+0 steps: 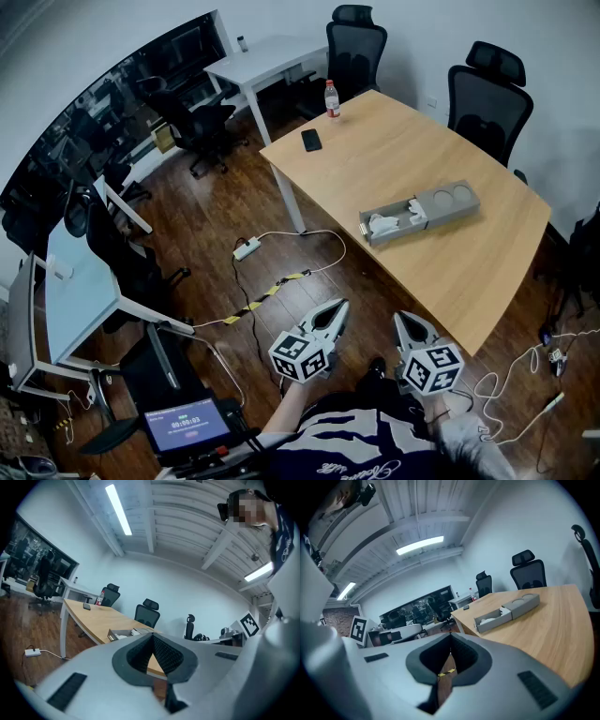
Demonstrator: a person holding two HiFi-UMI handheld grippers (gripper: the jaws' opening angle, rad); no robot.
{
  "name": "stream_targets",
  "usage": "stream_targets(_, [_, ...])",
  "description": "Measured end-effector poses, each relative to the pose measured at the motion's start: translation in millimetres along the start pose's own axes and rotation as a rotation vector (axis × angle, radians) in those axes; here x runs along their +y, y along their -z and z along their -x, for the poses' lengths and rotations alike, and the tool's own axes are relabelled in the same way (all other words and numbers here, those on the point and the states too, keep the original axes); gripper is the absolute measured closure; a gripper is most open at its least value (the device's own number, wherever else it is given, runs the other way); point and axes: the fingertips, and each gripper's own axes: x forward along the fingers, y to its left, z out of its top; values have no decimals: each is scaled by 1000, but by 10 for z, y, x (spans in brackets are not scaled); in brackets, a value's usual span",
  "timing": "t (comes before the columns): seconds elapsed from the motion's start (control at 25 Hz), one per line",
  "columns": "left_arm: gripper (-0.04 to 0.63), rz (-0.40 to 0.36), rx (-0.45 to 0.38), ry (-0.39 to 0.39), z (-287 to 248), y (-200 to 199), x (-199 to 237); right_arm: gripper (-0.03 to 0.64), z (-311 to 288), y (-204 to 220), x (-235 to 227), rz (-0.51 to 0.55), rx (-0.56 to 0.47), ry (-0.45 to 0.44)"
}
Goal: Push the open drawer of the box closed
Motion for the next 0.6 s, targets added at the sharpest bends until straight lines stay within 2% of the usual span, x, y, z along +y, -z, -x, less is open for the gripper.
stream_targets(0.28, [596, 15, -20, -69, -716, -139, 256, 627, -412, -449, -622, 13, 6, -59])
stream_targets(0.6, [595, 30, 82, -151, -958, 66, 559, 627, -755, -496, -1089, -57, 23, -63])
